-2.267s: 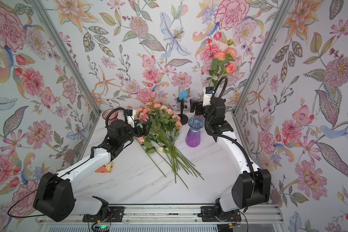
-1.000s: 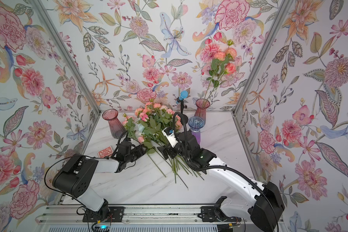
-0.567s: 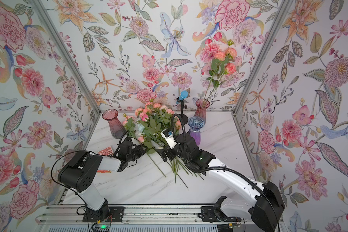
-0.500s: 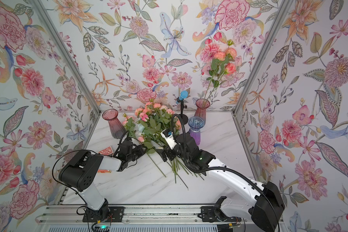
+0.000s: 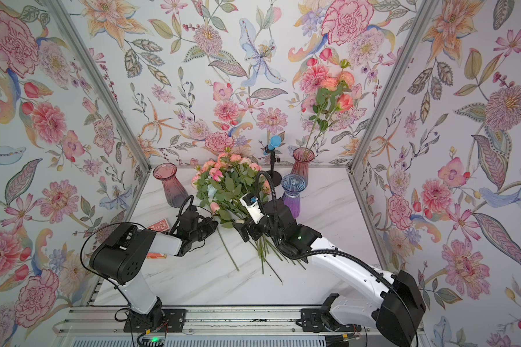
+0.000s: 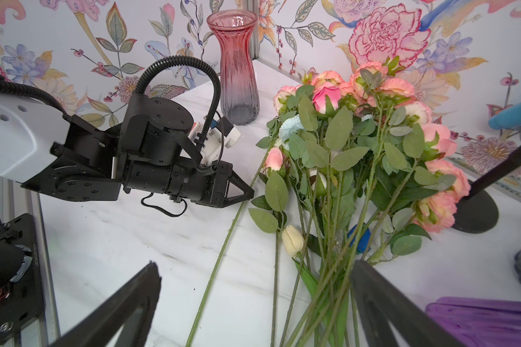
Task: Place the pink flowers into the vase
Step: Pick up the flower at the center of the board.
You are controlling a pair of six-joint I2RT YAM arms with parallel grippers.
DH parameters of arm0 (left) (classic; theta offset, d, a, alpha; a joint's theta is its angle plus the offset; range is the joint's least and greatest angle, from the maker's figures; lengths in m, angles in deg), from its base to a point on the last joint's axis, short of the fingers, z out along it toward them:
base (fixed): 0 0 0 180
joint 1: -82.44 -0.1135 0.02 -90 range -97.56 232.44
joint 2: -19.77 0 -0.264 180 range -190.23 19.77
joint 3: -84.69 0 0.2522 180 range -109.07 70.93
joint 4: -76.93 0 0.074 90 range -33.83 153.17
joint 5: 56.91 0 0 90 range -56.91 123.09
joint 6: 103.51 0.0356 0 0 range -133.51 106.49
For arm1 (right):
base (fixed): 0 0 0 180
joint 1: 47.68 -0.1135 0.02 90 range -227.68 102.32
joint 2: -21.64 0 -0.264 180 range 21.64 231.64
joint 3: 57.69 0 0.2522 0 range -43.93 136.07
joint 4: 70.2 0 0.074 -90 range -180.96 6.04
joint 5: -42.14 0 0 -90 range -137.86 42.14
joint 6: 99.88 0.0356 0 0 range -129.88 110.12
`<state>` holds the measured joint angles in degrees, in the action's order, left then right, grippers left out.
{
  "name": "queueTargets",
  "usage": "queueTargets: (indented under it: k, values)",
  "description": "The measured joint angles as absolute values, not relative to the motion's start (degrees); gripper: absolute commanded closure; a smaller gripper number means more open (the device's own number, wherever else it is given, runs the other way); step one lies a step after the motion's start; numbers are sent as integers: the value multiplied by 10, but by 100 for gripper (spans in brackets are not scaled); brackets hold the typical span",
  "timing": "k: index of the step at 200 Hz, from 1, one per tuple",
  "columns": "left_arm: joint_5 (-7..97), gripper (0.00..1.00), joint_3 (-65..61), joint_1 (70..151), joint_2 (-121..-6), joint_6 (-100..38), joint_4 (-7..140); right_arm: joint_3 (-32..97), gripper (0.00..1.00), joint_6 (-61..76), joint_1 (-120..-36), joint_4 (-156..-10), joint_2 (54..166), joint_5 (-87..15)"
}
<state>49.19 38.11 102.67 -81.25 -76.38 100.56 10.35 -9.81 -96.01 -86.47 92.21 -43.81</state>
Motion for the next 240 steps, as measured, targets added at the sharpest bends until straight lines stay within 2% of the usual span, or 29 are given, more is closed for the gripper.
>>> queueTargets:
  k: [52,101,143,240]
  values:
    - [493,100,381,1026,-797,-763,1001,103,1,-94,-964,-863,933,-439]
    - [493,100,380,1026,-732,-734,989,103,1,-81,-958,-863,943,-438]
    - [489,100,367,1026,-666,-679,952,127,1,-61,-922,-877,954,-434]
    - [490,100,169,1026,-610,-512,817,317,1,-42,-869,-923,1047,-419]
